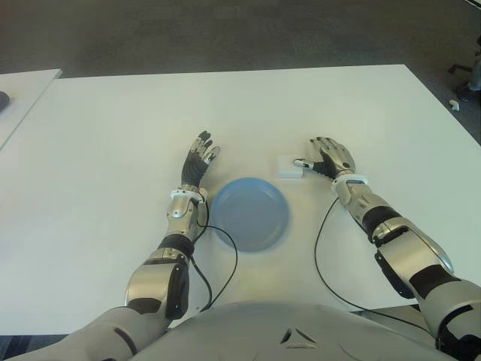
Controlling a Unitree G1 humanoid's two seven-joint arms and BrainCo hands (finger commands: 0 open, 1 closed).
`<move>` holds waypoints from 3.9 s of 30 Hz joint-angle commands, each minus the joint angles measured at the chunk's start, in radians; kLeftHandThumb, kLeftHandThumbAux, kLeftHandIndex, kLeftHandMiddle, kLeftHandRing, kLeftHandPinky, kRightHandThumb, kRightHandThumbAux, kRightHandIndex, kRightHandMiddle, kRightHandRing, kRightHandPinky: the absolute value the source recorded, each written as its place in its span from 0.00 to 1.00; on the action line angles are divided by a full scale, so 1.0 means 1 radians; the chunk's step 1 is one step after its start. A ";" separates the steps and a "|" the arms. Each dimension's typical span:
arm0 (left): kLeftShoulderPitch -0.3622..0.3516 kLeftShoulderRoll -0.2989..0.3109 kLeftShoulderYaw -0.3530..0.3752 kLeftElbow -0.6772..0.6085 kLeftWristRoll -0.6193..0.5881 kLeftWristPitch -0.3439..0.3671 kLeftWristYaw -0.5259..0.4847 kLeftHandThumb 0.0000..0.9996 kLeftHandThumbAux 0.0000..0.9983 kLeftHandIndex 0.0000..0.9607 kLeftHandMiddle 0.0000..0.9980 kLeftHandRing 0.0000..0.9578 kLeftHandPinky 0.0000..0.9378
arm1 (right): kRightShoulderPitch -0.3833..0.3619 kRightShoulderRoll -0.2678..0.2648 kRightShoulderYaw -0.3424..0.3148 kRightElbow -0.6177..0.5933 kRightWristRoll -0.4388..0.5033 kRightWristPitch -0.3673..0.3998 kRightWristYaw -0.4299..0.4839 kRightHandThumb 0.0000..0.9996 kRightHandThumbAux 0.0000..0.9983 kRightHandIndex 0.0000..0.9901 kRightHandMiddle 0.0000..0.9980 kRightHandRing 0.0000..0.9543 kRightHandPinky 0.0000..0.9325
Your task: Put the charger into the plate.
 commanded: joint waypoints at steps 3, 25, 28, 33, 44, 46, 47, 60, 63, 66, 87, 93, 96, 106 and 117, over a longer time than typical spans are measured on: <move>0.143 -0.016 0.010 0.106 -0.004 0.118 -0.017 0.15 0.60 0.00 0.01 0.05 0.14 | 0.091 -0.018 0.001 -0.002 -0.006 0.010 0.031 0.36 0.16 0.00 0.00 0.00 0.00; 0.139 -0.001 -0.005 0.114 0.018 0.114 -0.001 0.12 0.61 0.00 0.00 0.03 0.11 | 0.138 -0.066 -0.021 -0.115 -0.012 0.003 0.041 0.35 0.15 0.00 0.00 0.00 0.00; 0.139 -0.001 -0.004 0.113 0.016 0.114 -0.005 0.13 0.61 0.00 0.00 0.03 0.11 | 0.142 -0.073 -0.023 -0.130 -0.012 0.005 0.045 0.36 0.15 0.00 0.00 0.00 0.00; 0.140 -0.001 -0.002 0.112 0.014 0.115 -0.010 0.14 0.60 0.00 0.00 0.03 0.11 | 0.148 -0.080 -0.027 -0.150 -0.012 0.009 0.053 0.36 0.15 0.00 0.00 0.00 0.00; 0.145 0.001 -0.002 0.110 0.013 0.122 -0.014 0.12 0.61 0.00 0.00 0.04 0.11 | 0.187 -0.104 -0.058 -0.255 -0.013 0.008 0.015 0.34 0.16 0.00 0.00 0.00 0.00; 0.146 0.002 -0.003 0.110 0.014 0.121 -0.015 0.11 0.61 0.00 0.00 0.04 0.11 | 0.195 -0.108 -0.068 -0.274 -0.012 0.001 -0.004 0.33 0.16 0.00 0.00 0.00 0.00; 0.147 0.002 -0.004 0.110 0.015 0.120 -0.017 0.11 0.61 0.00 0.00 0.04 0.11 | 0.199 -0.109 -0.074 -0.283 -0.011 -0.004 -0.021 0.33 0.16 0.00 0.00 0.00 0.00; 0.151 0.003 -0.012 0.114 0.025 0.109 -0.019 0.10 0.60 0.01 0.01 0.05 0.13 | 0.283 -0.147 -0.167 -0.591 -0.041 0.043 -0.119 0.29 0.12 0.00 0.00 0.00 0.00; 0.151 0.003 -0.014 0.117 0.030 0.110 -0.014 0.11 0.60 0.02 0.03 0.06 0.14 | 0.304 -0.146 -0.183 -0.646 -0.058 0.071 -0.121 0.29 0.11 0.00 0.00 0.00 0.00; 0.150 0.003 -0.015 0.119 0.034 0.112 -0.012 0.11 0.59 0.04 0.04 0.08 0.16 | 0.317 -0.143 -0.192 -0.671 -0.067 0.085 -0.115 0.29 0.10 0.00 0.00 0.00 0.00; 0.158 0.011 -0.042 0.118 0.064 0.108 -0.007 0.05 0.59 0.08 0.07 0.08 0.14 | 0.358 -0.137 -0.217 -0.758 -0.053 0.088 0.014 0.31 0.10 0.00 0.00 0.00 0.00; 0.157 0.010 -0.039 0.118 0.056 0.110 -0.011 0.04 0.58 0.08 0.06 0.07 0.14 | 0.397 -0.140 -0.198 -0.823 -0.060 0.070 0.064 0.32 0.10 0.00 0.00 0.00 0.00; 0.157 0.008 -0.037 0.118 0.053 0.111 -0.012 0.04 0.57 0.09 0.07 0.08 0.15 | 0.415 -0.149 -0.185 -0.856 -0.060 0.053 0.111 0.32 0.10 0.00 0.00 0.00 0.00; 0.157 0.001 -0.031 0.113 0.046 0.113 -0.009 0.05 0.56 0.10 0.07 0.08 0.17 | 0.418 -0.147 -0.136 -0.750 -0.069 -0.040 0.149 0.30 0.09 0.00 0.00 0.00 0.00; 0.158 -0.001 -0.028 0.111 0.041 0.121 -0.018 0.04 0.58 0.08 0.06 0.07 0.14 | 0.371 -0.130 -0.086 -0.617 -0.095 -0.104 0.149 0.30 0.08 0.00 0.00 0.00 0.00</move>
